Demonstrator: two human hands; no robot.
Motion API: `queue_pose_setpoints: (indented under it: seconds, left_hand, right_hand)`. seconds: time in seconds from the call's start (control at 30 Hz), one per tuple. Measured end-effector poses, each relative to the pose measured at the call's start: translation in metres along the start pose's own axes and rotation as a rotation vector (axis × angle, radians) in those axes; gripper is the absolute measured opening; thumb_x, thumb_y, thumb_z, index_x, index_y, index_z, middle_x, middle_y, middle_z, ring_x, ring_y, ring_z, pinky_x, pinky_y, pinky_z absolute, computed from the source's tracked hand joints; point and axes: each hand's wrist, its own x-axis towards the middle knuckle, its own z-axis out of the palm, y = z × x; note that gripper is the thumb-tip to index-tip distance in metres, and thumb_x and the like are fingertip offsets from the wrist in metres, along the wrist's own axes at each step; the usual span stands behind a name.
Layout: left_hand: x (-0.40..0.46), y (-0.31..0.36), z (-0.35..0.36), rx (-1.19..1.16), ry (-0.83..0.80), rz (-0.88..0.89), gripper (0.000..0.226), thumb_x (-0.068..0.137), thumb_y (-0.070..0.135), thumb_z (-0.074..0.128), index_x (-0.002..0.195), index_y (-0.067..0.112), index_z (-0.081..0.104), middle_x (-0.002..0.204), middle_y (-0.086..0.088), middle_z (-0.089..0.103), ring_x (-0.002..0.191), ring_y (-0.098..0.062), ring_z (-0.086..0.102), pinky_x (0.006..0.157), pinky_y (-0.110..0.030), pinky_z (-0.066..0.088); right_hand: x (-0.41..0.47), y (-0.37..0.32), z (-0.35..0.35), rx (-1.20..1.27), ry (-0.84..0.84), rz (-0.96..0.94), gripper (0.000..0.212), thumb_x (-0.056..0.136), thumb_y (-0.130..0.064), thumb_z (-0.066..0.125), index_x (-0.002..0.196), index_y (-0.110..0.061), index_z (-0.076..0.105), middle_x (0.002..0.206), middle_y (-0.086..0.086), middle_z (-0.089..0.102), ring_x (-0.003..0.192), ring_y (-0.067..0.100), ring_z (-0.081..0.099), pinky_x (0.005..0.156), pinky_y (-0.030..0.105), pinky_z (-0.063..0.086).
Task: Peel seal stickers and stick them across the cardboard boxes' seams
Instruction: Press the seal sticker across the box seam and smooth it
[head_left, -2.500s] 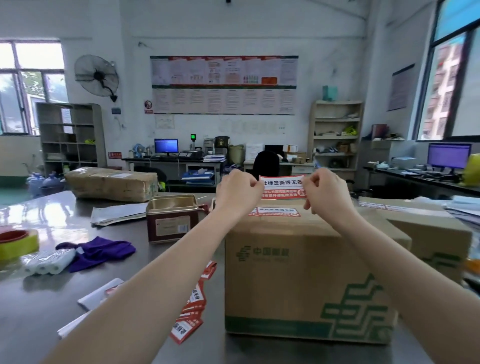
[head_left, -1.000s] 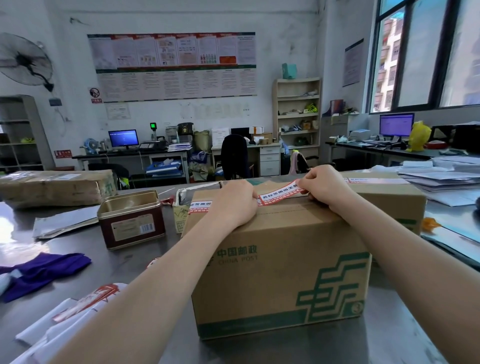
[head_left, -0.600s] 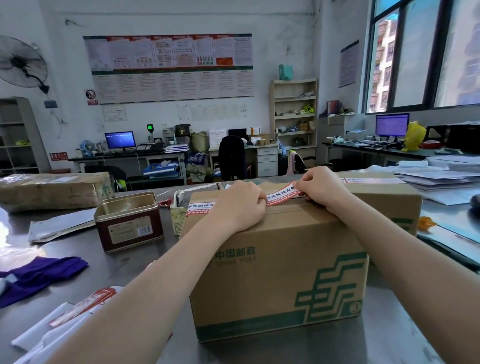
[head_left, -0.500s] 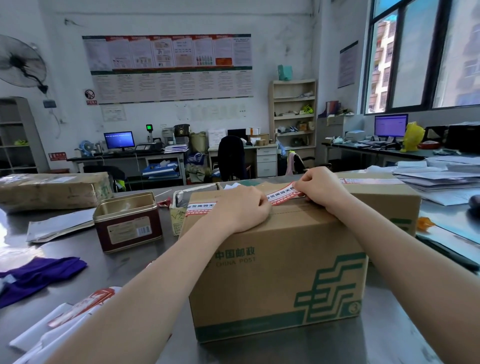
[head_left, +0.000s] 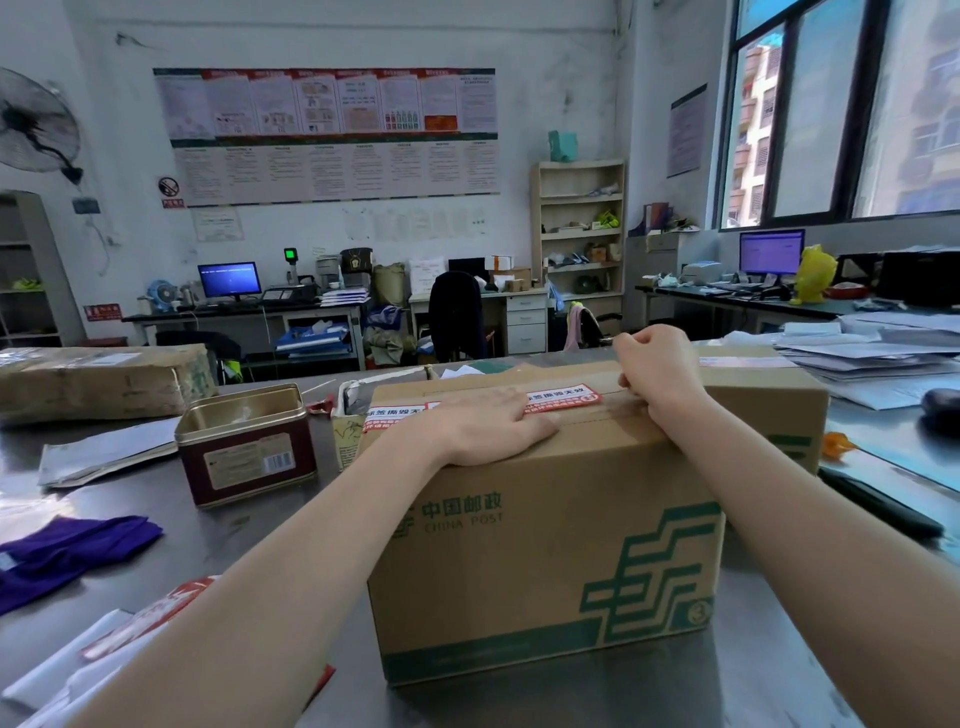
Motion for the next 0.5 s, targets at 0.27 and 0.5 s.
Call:
queue_pose_setpoints:
  seconds: [0.27,0.5]
  left_hand:
    - [0.018,0.036,0.001,-0.005,0.006,0.051,0.075,0.091,0.065,0.021,0.148,0.017,0.024,0.157,-0.004,0.019,0.144,-0.020,0.018,0.114,-0.040,0.016]
    - [0.042,0.055,0.005,-0.081,-0.017,0.177,0.079,0.076,0.079,0.015,0.141,0.038,0.034,0.147,-0.002,0.037,0.134,-0.020,0.035,0.109,-0.048,0.029]
  right_hand:
    - [0.001,0.003,0.000,0.005,0.003,-0.023,0.040,0.091,-0.013,0.044,0.051,-0.009,0.047,0.053,0.007,0.053,0.046,0.015,0.043,0.047,0.025,0.033]
    - [0.007,0.007,0.001,0.038,0.012,-0.038,0.040,0.090,-0.011,0.045,0.050,-0.009,0.044,0.051,0.007,0.051,0.044,0.014,0.044,0.047,0.025,0.034]
